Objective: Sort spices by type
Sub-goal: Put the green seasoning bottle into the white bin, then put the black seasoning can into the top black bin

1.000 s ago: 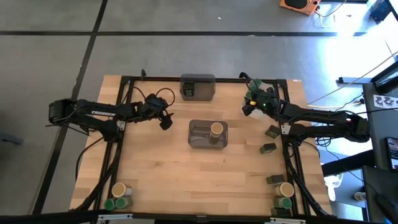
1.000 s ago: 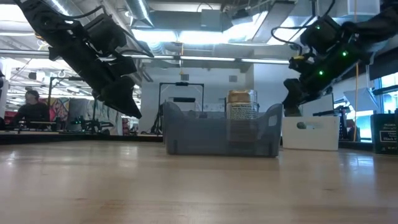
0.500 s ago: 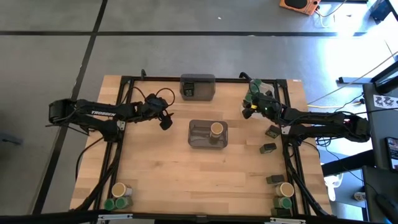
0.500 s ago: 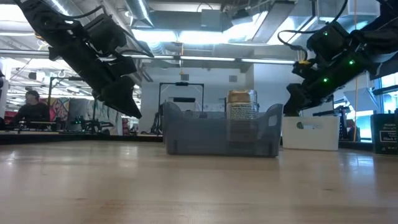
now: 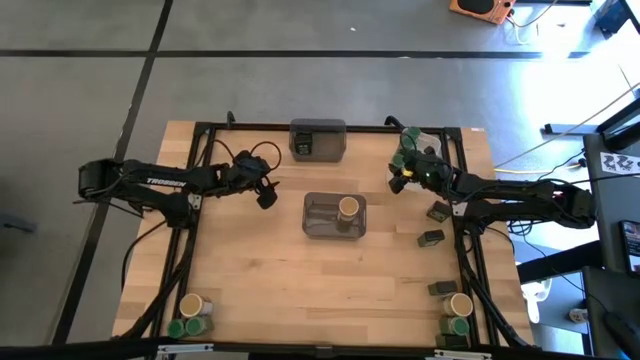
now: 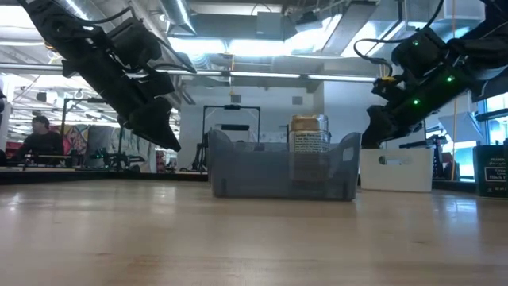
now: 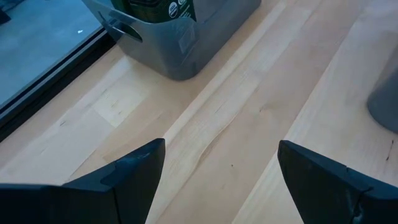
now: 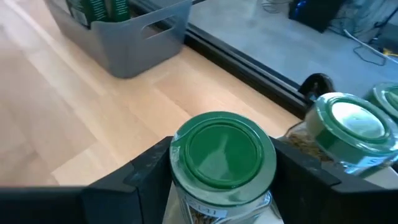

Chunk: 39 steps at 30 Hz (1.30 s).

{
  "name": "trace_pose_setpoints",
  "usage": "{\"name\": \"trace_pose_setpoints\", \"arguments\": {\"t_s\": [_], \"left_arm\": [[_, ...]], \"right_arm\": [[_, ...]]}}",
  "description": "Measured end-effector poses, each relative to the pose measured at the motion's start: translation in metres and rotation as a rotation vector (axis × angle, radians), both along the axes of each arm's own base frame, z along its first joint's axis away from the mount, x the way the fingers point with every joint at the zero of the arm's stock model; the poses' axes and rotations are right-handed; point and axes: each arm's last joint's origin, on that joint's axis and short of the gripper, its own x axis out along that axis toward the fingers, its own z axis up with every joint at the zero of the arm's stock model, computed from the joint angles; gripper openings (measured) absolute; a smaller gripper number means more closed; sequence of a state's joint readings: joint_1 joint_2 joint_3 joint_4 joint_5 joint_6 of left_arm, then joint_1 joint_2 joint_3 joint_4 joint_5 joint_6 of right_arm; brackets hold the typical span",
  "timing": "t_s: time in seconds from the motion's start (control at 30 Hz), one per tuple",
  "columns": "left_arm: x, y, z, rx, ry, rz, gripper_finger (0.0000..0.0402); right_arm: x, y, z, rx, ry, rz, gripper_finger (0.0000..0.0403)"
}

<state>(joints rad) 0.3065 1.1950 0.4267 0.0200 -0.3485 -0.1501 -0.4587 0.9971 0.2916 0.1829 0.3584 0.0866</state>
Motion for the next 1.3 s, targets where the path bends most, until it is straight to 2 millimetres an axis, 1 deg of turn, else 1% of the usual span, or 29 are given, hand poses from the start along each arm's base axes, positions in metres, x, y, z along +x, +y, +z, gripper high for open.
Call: {"name": "trace_pose_setpoints", "arguments": {"t_s": [0.47,0.63,0.73,0.87,1.0,1.13,1.3], "left_arm": [[0.0,0.0,0.0,0.0,0.0,0.0,0.031],[0.0,0.0,0.0,0.0,0.0,0.0,0.031],[0.0,0.0,0.0,-0.001,-0.001,0.001,0.031],[0.0,0.0,0.0,-0.001,-0.001,0.001,0.031],[0.0,0.0,0.0,0.001,0.002,-0.002,0.031],[0.0,0.0,0.0,0.001,0.004,-0.002,0.031],[0.0,0.0,0.0,-0.006,0.0,0.005,0.031]], "right_arm": [[0.0,0.0,0.0,-0.01,0.015,0.01,0.0234],[0.0,-0.001,0.001,0.004,0.013,-0.039,0.0238],[0.001,-0.002,0.004,-0.004,0.009,-0.054,0.0264],[0.001,-0.004,0.008,-0.01,-0.004,-0.119,0.0319],[0.003,-0.004,0.013,-0.027,0.04,-0.09,0.0362],[0.009,-0.007,0.03,-0.036,0.067,-0.073,0.038],[0.015,-0.009,0.059,-0.002,0.113,-0.027,0.0381]]}}
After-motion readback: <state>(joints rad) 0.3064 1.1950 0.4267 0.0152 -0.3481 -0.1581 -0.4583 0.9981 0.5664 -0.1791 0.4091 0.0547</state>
